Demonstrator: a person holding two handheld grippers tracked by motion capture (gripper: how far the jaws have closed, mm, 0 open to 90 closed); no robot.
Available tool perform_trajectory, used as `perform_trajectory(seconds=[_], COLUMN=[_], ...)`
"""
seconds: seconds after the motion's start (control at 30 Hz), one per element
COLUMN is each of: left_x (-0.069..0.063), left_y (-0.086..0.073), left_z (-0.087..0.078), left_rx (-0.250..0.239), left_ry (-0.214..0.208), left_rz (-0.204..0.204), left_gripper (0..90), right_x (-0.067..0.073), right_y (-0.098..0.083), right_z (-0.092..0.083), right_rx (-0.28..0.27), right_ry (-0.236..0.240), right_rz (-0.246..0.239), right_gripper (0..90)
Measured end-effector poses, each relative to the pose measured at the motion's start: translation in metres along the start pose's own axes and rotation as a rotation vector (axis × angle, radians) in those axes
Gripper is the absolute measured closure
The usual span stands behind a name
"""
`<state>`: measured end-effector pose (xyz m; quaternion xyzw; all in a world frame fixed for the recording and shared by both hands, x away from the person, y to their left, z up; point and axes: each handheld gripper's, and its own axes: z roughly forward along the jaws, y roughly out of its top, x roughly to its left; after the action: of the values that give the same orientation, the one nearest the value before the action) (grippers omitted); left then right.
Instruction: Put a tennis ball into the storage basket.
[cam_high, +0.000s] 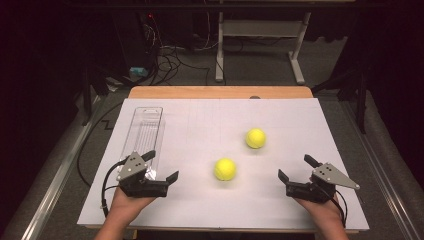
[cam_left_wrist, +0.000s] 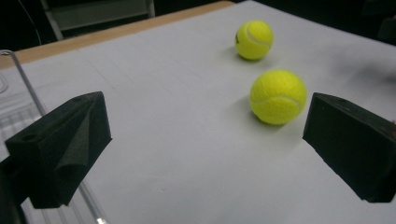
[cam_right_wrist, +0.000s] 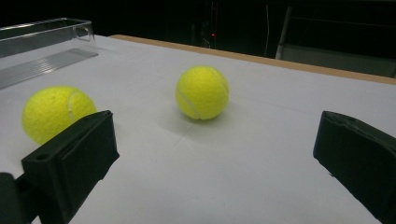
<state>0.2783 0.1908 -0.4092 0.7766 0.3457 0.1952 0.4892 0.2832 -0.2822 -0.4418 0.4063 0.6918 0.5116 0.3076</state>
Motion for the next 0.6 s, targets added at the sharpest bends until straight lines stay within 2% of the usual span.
perform_trajectory(seconds=[0.2, 0.4, 0.6], left_x=[-0.013, -0.021, -0.027], left_y=[0.000, -0.003, -0.005], left_z=[0.015, 0.026, 0.035], left_rx=[0.105, 0.183, 0.250], left_ry=[-0.026, -0.046, -0.044], left_rz=[0.035, 0.042, 0.059], left_gripper=[1.6, 1.5, 1.5], right_x=[0.001, 0.000, -0.003], right_y=[-0.002, -0.008, -0.015], right_z=[-0.002, -0.001, -0.001], right_rx=[0.001, 0.026, 0.052], right_ry=[0.007, 0.022, 0.017], right_rz=[-0.013, -0.018, -0.028], right_gripper=[0.0, 0.0, 0.0])
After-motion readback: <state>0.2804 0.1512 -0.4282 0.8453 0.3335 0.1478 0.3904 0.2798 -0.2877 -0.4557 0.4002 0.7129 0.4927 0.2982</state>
